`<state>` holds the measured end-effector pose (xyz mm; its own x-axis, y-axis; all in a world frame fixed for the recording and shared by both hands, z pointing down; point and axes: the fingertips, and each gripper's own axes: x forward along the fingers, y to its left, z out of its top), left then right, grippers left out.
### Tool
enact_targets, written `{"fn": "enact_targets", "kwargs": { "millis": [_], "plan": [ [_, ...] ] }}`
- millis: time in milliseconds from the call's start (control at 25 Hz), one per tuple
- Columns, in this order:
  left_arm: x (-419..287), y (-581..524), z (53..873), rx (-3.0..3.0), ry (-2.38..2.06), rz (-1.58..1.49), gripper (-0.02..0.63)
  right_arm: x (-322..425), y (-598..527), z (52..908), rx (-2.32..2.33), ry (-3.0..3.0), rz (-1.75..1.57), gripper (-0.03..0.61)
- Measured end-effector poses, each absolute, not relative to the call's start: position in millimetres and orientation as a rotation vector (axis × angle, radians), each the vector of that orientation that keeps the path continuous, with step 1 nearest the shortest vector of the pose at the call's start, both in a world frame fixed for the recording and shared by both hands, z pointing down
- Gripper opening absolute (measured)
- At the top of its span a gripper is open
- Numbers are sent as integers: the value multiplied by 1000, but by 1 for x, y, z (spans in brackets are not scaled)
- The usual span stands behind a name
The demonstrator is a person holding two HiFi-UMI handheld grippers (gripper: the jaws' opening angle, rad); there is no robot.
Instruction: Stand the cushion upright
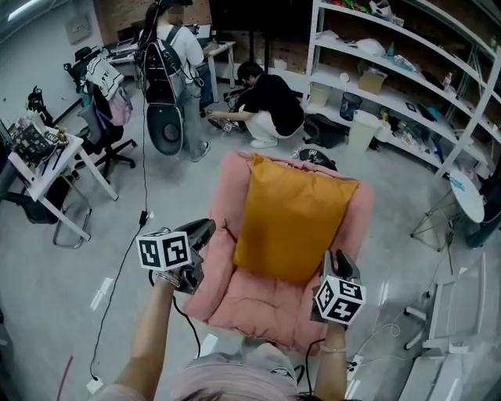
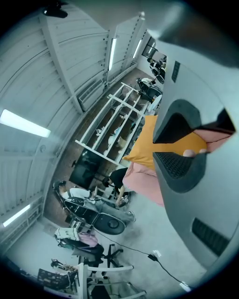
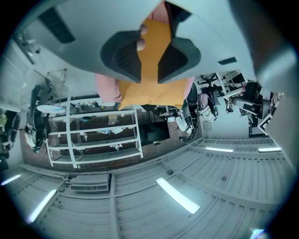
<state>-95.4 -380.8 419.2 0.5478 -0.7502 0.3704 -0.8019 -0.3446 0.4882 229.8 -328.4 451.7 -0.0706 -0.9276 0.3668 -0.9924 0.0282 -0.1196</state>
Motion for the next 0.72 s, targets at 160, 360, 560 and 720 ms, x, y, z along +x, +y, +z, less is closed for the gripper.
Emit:
{"fn": "enact_targets", "kwargs": {
  "millis": [160,360,560,720],
  "plan": [
    [-106,-344,419,2144,-1226,90,57,211,-297,444,1995,-2119,500,112],
    [-120,-297,414,2162,-1281,87,39,195,-256,435,1994,-2123,479,98],
    [-136,-237,401,2200,-1351,107,32,184,-212,432,2011,-2100,527,74],
    [-149,-198,392,2218,-1396,104,32,170,-180,427,2015,-2104,508,67]
  ]
}}
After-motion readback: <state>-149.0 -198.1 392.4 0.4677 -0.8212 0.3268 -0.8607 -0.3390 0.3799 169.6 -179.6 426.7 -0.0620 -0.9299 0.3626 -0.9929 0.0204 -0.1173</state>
